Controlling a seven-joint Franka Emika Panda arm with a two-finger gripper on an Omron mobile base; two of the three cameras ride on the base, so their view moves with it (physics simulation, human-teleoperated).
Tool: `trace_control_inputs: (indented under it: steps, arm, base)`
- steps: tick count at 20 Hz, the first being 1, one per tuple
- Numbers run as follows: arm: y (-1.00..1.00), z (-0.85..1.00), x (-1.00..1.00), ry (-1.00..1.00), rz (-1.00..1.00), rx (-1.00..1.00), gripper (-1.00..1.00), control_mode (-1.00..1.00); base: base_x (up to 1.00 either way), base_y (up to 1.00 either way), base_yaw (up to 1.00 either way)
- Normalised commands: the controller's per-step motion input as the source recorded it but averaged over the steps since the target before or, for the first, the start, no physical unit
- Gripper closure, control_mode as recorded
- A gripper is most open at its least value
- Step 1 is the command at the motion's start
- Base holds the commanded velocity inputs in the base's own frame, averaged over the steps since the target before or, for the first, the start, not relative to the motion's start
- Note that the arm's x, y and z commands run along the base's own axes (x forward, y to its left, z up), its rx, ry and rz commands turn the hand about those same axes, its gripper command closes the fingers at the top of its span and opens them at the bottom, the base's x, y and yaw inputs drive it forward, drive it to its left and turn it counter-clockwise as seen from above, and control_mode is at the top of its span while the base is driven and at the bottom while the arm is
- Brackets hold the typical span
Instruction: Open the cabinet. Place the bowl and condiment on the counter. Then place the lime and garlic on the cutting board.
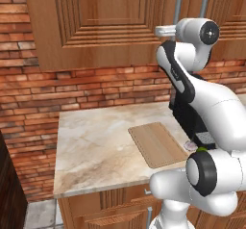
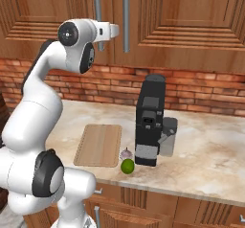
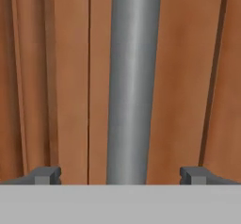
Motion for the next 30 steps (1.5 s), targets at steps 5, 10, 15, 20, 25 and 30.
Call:
trace_control_inputs:
  steps: [5,10,15,20,25,30]
  arm:
    - [0.0,0.0,0.15,0.0,0.01,0.0,-1.0,-1.0]
    - [0.02,0.0,0.23,0.0,0.01,0.0,1.0,-1.0]
    - [0.0,0.0,0.12,0.01,0.01,0.0,1.0,-1.0]
    - [0.0,-0.03,-0.02,0.05,0.0,0.0,1.0,-1.0]
    - [-0.34,-0.06,0.0,0.02,0.0,0.0,1.0,-1.0]
    - [-0.24,-0.05,0.07,0.06,0.0,0.01,1.0,-1.0]
  base:
    - [0.0,0.0,0.0]
    - [0.0,0.0,0.0]
    - [0.0,0.0,0.0]
    - [0.0,0.0,0.0]
    - [0.0,0.0,0.0]
    - [0.0,0.0,0.0]
